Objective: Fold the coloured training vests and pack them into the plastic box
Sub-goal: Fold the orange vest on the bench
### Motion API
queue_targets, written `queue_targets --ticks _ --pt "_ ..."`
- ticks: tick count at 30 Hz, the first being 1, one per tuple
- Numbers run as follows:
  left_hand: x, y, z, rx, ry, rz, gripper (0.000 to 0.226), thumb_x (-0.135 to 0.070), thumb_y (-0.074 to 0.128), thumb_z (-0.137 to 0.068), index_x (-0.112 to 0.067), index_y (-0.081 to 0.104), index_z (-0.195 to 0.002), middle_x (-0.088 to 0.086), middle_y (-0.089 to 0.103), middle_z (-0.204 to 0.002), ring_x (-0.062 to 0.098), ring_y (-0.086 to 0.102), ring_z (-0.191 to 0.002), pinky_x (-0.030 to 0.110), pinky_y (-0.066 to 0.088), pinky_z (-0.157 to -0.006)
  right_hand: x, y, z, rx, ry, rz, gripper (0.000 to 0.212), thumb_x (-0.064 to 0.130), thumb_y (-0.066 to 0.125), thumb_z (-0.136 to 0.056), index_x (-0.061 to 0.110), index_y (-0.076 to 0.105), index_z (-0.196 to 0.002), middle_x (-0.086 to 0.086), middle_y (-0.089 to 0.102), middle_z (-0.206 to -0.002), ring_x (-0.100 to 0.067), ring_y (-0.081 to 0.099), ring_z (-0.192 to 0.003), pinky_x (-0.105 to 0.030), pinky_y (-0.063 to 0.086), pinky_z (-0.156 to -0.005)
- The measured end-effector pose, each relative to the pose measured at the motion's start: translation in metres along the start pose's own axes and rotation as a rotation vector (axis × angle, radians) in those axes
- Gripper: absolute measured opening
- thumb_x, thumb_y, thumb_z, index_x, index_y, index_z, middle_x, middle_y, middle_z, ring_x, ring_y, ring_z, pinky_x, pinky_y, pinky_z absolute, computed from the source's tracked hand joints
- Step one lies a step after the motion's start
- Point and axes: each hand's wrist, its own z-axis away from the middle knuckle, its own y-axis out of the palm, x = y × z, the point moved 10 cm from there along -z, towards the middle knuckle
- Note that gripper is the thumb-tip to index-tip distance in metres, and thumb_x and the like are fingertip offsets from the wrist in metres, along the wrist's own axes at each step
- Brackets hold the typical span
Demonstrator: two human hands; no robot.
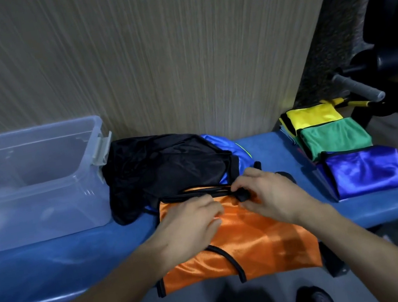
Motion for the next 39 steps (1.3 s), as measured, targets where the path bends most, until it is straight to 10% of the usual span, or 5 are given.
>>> queue_targets --ticks 8,23,32,39 --pt "0.016 0.013 -0.014 -0.091 -0.008 -0.284 0.025 -0.029 0.072 -0.088 -0.023 0.067 -0.112 -0.005 0.066 -0.088 0.019 0.067 -0.076 0.036 0.055 -0.053 -0.031 -0.016 -0.038 -0.195 0.24 -0.121 0.011 0.03 0.066 -0.095 0.021 0.067 -0.101 0.001 0.054 -0.104 -0.026 0.057 -0.095 -0.041 0.05 -0.081" --pt "0.012 0.017 -0.012 -0.073 0.059 -0.323 0.05 -0.039 0.045 -0.099 -0.023 0.046 -0.147 0.0 0.051 -0.131 0.023 0.05 -0.11 0.038 0.047 -0.086 -0.053 -0.023 -0.058 -0.279 0.29 -0.427 0.025 0.011 0.079 -0.084 0.023 0.059 -0.092 0.008 0.062 -0.079 -0.014 0.059 -0.07 -0.023 0.048 -0.065" --pt "0.018 0.042 -0.014 0.09 0.103 -0.312 0.055 -0.051 0.023 -0.105 -0.028 0.04 -0.153 0.0 0.034 -0.162 0.026 0.04 -0.139 0.045 0.037 -0.113 -0.064 -0.053 -0.032 -0.524 0.293 -0.345 0.015 0.021 0.076 -0.088 0.021 0.064 -0.097 0.008 0.061 -0.081 -0.02 0.064 -0.073 -0.039 0.054 -0.074" --pt "-0.006 0.033 -0.027 0.033 0.152 -0.301 0.05 -0.047 0.034 -0.103 -0.022 0.055 -0.14 0.0 0.051 -0.147 0.024 0.048 -0.131 0.039 0.042 -0.108 -0.114 -0.002 0.055 0.209 0.792 -0.311 0.038 0.039 0.073 -0.085 0.009 0.065 -0.061 -0.008 0.065 -0.054 -0.025 0.066 -0.053 -0.033 0.059 -0.06"
